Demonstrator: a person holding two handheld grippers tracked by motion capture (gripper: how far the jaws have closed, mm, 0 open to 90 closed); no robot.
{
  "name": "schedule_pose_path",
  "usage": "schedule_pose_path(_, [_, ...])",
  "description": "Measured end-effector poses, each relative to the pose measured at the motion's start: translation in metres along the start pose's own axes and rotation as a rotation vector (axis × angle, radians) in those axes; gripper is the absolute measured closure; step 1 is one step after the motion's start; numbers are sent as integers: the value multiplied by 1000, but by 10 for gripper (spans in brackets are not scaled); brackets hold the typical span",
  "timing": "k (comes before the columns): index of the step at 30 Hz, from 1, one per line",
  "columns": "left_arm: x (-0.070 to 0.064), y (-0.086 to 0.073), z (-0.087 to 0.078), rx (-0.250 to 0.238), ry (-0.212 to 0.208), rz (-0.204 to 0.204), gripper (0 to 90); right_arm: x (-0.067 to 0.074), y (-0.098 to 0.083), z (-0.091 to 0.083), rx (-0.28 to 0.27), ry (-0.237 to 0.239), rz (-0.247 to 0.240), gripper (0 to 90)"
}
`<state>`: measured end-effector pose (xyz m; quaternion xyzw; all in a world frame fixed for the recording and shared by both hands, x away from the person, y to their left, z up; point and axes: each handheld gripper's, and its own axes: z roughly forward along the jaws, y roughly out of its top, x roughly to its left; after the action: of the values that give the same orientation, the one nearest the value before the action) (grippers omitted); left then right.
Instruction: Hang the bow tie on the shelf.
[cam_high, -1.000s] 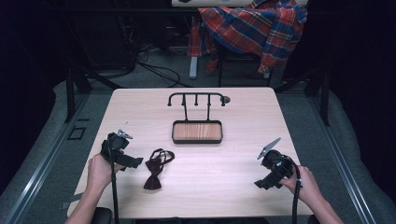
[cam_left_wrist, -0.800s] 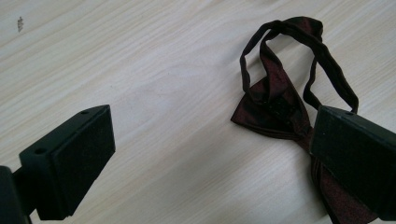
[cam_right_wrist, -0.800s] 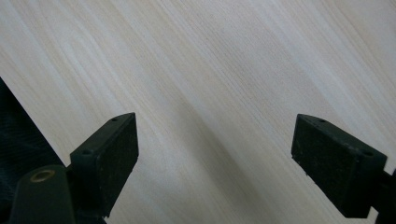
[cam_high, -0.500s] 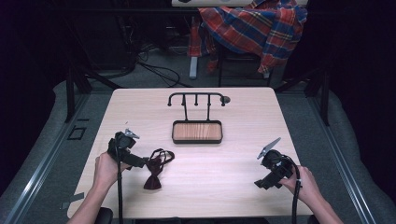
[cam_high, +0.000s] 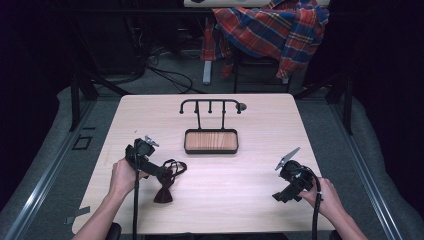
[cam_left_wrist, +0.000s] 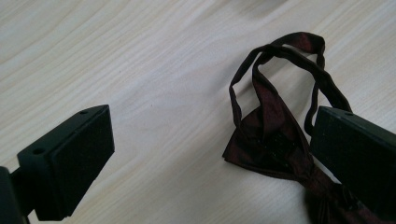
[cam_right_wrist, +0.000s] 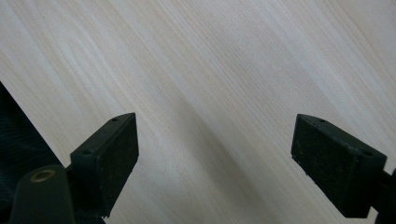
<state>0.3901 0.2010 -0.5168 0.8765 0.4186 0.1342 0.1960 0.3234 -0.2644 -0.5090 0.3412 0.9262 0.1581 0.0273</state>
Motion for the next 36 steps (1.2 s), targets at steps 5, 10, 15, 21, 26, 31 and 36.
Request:
schedule_pose_path(5, [-1,5,6,16,3,3,0,0,0,0,4,-2,2,147])
schedule_pose_path(10, [-4,13,15,34,9,15,0,0,-1,-2,7,-8,-3,147])
schedule_pose_path(15, [-5,16,19,40,-20,27,56,0,-1,-2,11,-7,-7,147])
schedule_pose_path(21, [-5,16,23,41,-57,20,153,0,-1,-1,12,-10,-3,147])
schedule_pose_path(26, [-6,19,26,49,-69,31,257,0,-1,-1,18,-11,-5,148])
schedule_pose_path(31, [-9,22,29,60,-73,47,347,0,-2,-1,13,-7,3,148])
schedule_pose_path(36, [-15,28,37,89,-76,64,408,0,-3,-1,11,-2,4,148])
